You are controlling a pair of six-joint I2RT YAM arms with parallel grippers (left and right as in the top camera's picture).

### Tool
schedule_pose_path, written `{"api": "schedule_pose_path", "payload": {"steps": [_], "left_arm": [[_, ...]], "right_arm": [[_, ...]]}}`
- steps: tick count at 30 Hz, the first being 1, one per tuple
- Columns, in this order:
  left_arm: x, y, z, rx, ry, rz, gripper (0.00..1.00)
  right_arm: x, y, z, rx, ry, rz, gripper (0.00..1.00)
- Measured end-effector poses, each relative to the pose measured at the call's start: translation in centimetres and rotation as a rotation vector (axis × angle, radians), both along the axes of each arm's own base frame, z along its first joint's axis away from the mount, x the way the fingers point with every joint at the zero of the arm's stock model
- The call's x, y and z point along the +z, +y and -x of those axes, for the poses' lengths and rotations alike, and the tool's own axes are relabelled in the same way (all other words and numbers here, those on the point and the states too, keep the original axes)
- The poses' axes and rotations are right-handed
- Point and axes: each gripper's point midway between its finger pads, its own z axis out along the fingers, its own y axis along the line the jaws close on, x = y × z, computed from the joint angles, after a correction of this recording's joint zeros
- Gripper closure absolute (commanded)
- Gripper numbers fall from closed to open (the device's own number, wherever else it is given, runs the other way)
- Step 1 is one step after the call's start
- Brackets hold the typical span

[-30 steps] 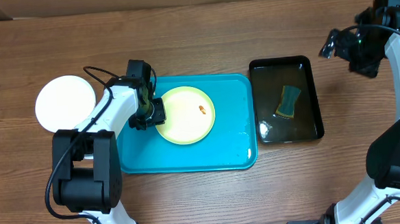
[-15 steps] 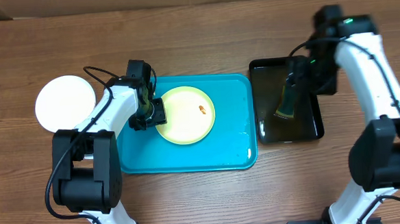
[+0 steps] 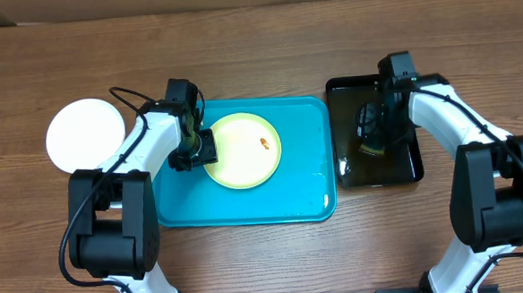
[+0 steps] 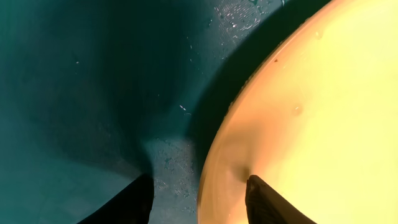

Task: Clean dirty plates on tray and stack at the side
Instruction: 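Grasp the green sponge in the black tray with the right gripper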

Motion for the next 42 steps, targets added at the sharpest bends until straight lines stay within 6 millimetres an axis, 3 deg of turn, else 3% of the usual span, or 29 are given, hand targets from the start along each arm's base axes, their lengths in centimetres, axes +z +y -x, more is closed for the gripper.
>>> {"api": "schedule_pose_path", "payload": {"steps": [3,4,5,6,8,10,12,13,16,19,26,27,29,31,33,36,38,39,40,42], "left_arm": [[0.0,-0.1,0.0,-0.001,0.002,0.005,0.52],[0.0,-0.1,0.1,-0.001,0.003,0.007,0.52],[0.0,-0.1,0.1,-0.001,0.003,0.008,0.52],[0.0,-0.2,0.1,-0.001,0.004,0.011,0.52],[0.0,-0.2,0.1,-0.001,0.004,0.011,0.52],[0.0,-0.2,0.1,-0.001,0.004,0.012,0.52],[0.0,-0.3,0.1,-0.001,0.004,0.015,0.52],[0.0,-0.3,0.1,-0.001,0.005,0.015,0.52],[0.0,-0.3,0.1,-0.002,0.005,0.018,0.52],[0.0,-0.3,0.1,-0.002,0.005,0.018,0.53],[0.0,-0.3,0.3,-0.002,0.012,0.017,0.54],[0.0,-0.3,0.3,-0.002,0.015,0.017,0.54],[0.0,-0.3,0.4,-0.002,0.017,0.017,0.54],[0.0,-0.3,0.4,-0.002,0.016,0.017,0.53],[0.0,-0.3,0.4,-0.002,0.017,0.017,0.53],[0.0,-0.3,0.4,-0.002,0.016,0.017,0.53],[0.0,-0.3,0.4,-0.002,0.015,0.017,0.53],[0.0,-0.3,0.3,-0.002,0.015,0.017,0.52],[0.0,-0.3,0.3,-0.002,0.013,0.017,0.52],[0.0,-0.3,0.3,-0.002,0.013,0.017,0.52]], "right_arm": [[-0.6,0.1,-0.8,0.0,-0.048,-0.005,0.36],[-0.7,0.1,-1.0,0.0,-0.06,-0.007,0.46],[-0.8,0.1,-1.1,-0.001,-0.067,-0.006,0.71],[-0.9,0.1,-1.1,0.001,-0.073,-0.004,0.84],[-0.9,0.1,-1.4,-0.001,-0.083,-0.006,0.96],[-0.9,0.2,-1.5,-0.004,-0.088,-0.012,0.94],[-0.8,0.3,-1.6,-0.002,-0.094,-0.02,0.48],[-0.8,0.4,-1.7,-0.002,-0.096,-0.025,0.4],[-0.7,0.6,-2.1,0.005,-0.112,-0.033,0.27],[-0.4,0.7,-3.0,0.003,-0.151,-0.038,0.24],[0.4,0.9,-5.0,0.005,-0.241,-0.046,0.27],[0.4,0.8,-5.1,0.006,-0.243,-0.044,0.34],[0.3,0.8,-5.0,0.009,-0.241,-0.043,0.6],[0.3,0.8,-4.9,0.004,-0.236,-0.043,0.78],[0.1,0.8,-4.6,0.006,-0.224,-0.044,0.8],[0.0,0.8,-4.4,0.004,-0.213,-0.042,0.93],[0.1,0.8,-4.4,0.005,-0.216,-0.042,0.95],[0.1,0.8,-4.4,0.003,-0.216,-0.043,0.78],[0.1,0.8,-4.4,-0.004,-0.214,-0.046,0.46],[0.3,0.9,-4.2,0.003,-0.196,-0.053,0.14]]}}
